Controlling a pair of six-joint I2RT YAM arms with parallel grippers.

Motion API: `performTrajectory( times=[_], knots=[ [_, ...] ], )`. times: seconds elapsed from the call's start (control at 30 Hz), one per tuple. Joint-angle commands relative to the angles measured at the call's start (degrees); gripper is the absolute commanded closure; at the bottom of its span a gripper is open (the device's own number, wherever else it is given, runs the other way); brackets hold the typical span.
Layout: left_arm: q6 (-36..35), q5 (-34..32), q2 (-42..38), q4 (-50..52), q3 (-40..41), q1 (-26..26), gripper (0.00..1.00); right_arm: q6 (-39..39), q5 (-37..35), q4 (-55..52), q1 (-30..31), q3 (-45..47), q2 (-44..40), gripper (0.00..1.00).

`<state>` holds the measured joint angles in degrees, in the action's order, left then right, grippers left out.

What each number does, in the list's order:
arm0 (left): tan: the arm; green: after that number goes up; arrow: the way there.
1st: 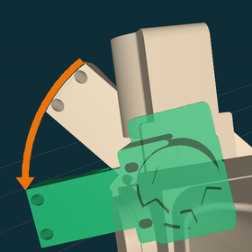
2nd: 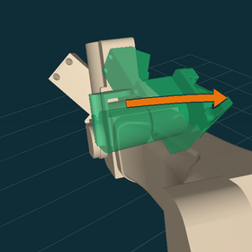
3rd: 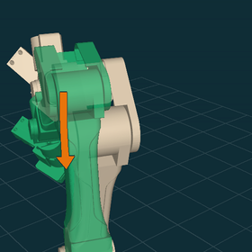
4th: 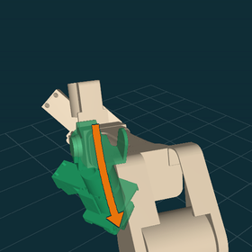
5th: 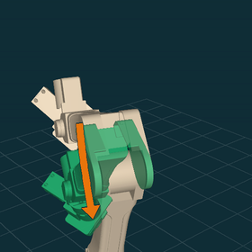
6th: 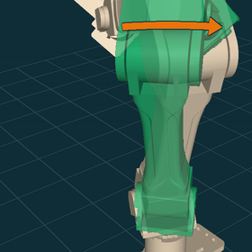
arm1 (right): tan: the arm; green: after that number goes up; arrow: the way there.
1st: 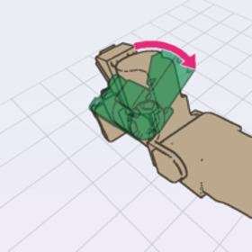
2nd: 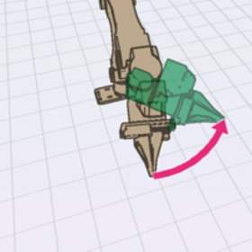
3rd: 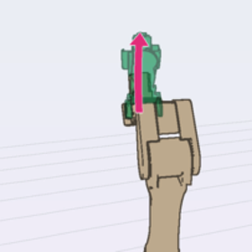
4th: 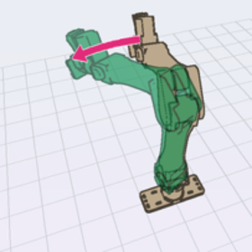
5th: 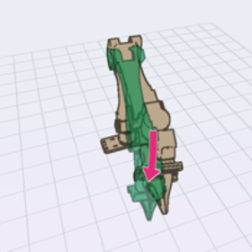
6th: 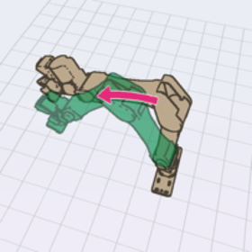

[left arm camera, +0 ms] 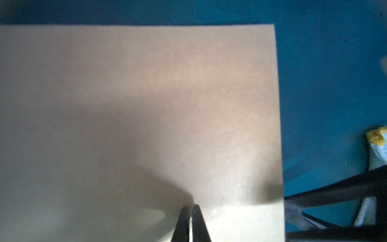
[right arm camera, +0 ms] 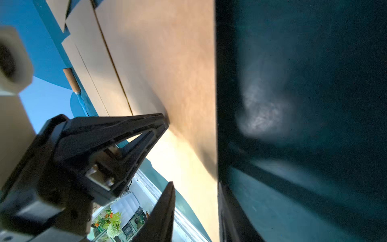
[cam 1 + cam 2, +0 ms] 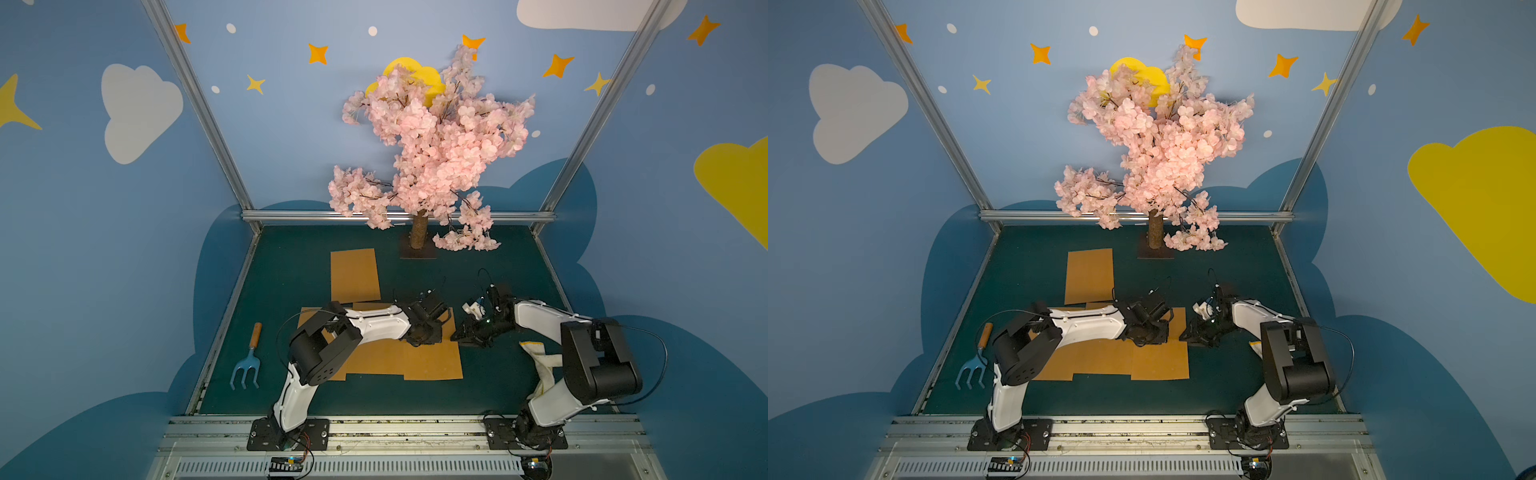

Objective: Open the file bag
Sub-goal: Pick up the file bag from the center of the board.

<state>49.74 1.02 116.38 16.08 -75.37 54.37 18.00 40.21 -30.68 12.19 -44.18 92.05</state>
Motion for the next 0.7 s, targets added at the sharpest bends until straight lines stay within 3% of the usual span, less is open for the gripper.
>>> performTrajectory(
  times=[0.0,0.2,0.67],
  knots=[
    [0.5,3.3,5.4,2.7,2.3,0.6,0.92,0.1,8.5,4.6,1.5,0.2,1.6,0.66],
    [0.8,4.1,6.3,2.1,2.2,0.6,0.92,0.4,9.1,6.9,1.5,0.8,3.8,0.71],
    [0.9,4.5,6.7,2.2,2.2,0.5,0.92,0.6,9.1,10.8,1.2,2.2,3.8,0.98]
  ],
)
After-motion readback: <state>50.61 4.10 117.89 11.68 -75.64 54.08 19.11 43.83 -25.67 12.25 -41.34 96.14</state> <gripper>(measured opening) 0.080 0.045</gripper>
